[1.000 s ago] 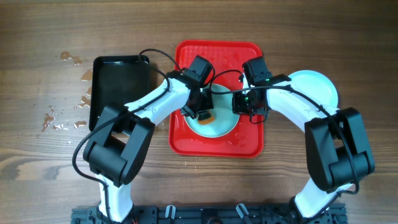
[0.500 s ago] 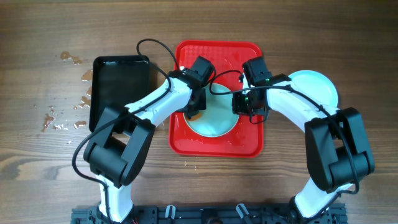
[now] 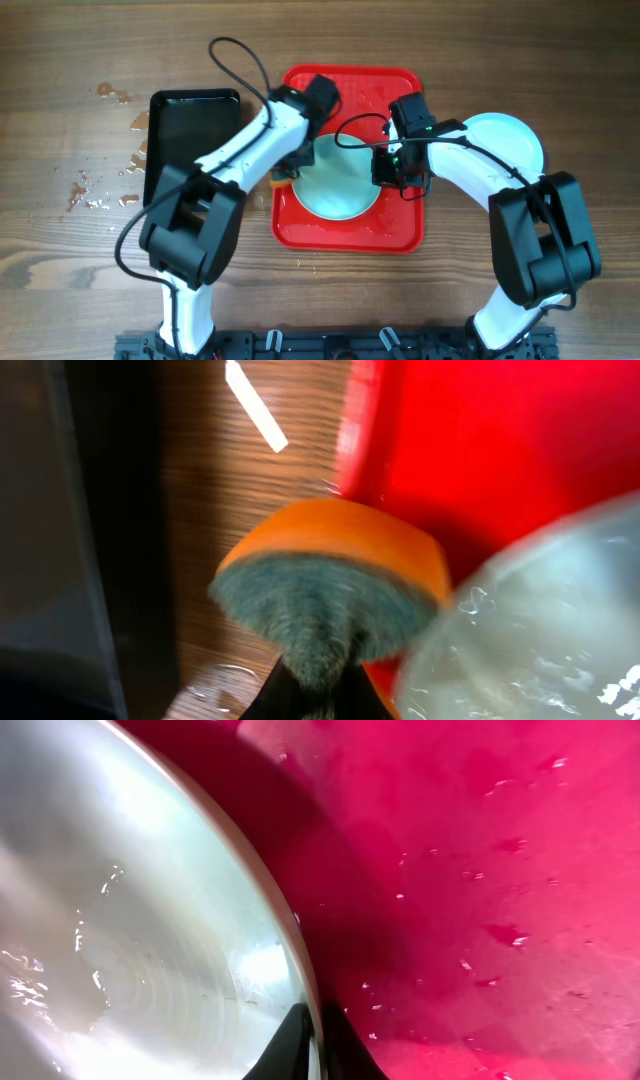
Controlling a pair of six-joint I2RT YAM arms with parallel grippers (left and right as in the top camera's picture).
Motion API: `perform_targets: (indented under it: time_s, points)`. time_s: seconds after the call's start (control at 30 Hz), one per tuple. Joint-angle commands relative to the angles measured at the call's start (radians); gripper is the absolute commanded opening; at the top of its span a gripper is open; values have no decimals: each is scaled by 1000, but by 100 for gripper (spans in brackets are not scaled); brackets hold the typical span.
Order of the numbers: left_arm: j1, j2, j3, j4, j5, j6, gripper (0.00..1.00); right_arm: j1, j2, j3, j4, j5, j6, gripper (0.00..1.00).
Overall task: Clean dirty plates on tray and stack at the side
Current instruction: 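Scrub the last plate with the sponge while right gripper holds it, then return the sponge to the black tray with left gripper, then tilt up the last plate with right gripper and lift it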
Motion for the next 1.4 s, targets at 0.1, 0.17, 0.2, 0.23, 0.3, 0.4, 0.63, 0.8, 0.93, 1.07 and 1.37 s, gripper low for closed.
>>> perform_targets:
  time_s: [0.1,0.17,0.2,0.23,0.3,0.4,0.63,0.8,0.93,1.07,1.37]
  points:
    - [118,-111,23,-48,9,-27,4,-11,31,-13,-9,127,-2,7]
    - [171,-158,23,-59,30,-26,4,-11,8,-5,-10,150,-48,7]
    - [191,-174,23,-61,39,-18,4,-11,-6,-1,-12,165,-58,7]
    - [227,-198,23,-66,51,3,4,-11,-24,0,-12,167,-73,7]
    - [291,-226,23,-77,61,49,4,-11,-63,2,-11,174,-91,5]
    - [392,-229,15,-77,71,142,4,-8,-127,2,-4,187,-129,4]
    - [551,-227,-192,143,252,323,4,22,-274,3,2,287,-200,4]
    - [580,-227,-289,243,262,350,12,136,-385,3,-28,610,-202,5]
    - [580,-227,-292,242,262,352,66,279,-444,3,-39,881,-237,4]
    - [580,-227,-292,242,262,352,100,416,-455,3,-39,1139,-255,4]
    - [580,-227,-292,243,262,352,100,573,-455,3,-38,1462,-282,4]
